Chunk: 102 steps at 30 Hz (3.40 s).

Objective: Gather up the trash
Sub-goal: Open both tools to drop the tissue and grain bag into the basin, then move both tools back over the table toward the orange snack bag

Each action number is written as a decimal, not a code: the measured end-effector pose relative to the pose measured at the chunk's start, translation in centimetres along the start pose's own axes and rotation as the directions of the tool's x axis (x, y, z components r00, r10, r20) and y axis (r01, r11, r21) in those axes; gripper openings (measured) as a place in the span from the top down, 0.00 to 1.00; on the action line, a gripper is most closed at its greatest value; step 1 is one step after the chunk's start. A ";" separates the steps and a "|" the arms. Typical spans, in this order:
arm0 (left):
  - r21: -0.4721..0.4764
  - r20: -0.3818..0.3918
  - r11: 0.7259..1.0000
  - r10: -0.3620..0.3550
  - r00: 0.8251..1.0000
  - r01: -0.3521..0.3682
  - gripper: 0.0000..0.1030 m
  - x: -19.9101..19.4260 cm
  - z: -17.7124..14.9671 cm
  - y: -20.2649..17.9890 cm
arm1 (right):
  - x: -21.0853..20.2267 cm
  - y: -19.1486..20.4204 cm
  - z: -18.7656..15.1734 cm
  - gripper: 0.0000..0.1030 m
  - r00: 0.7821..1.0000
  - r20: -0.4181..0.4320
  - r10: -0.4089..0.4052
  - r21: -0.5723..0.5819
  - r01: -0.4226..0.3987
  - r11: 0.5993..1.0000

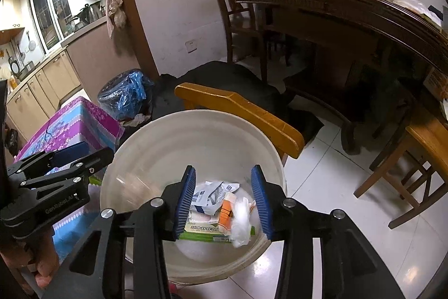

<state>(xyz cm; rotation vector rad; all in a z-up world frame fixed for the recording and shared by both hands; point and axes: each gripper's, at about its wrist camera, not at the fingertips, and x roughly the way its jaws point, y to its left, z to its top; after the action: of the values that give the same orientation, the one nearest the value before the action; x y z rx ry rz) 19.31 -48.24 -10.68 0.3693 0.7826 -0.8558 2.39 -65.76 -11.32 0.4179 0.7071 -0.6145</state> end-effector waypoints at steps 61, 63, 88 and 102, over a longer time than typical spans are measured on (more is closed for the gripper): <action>-0.781 -0.155 0.494 0.438 0.885 -0.381 0.06 -21.2 -25.7 49.0 | -4.3 41.4 -9.7 0.05 0.833 -0.224 0.506 -0.514 -0.542 0.664; -0.793 -0.160 0.485 0.417 0.895 -0.368 0.06 -20.6 -25.5 49.5 | -4.0 42.5 -9.8 0.05 0.825 -0.238 0.513 -0.520 -0.554 0.650; -0.864 -0.126 0.440 0.284 0.950 -0.246 0.80 -18.0 -27.9 52.0 | 0.5 46.1 -10.7 0.05 0.760 -0.338 0.555 -0.516 -0.643 0.566; -0.745 0.007 0.593 0.465 0.885 -0.305 0.06 -25.5 -28.8 52.0 | 0.0 48.8 -11.4 0.05 0.735 -0.363 0.573 -0.551 -0.665 0.504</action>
<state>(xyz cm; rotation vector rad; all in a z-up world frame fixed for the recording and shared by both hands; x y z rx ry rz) 36.50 14.09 -11.59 -0.2697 0.7486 -0.1036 28.59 -23.07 -11.90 0.0245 0.7861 0.3891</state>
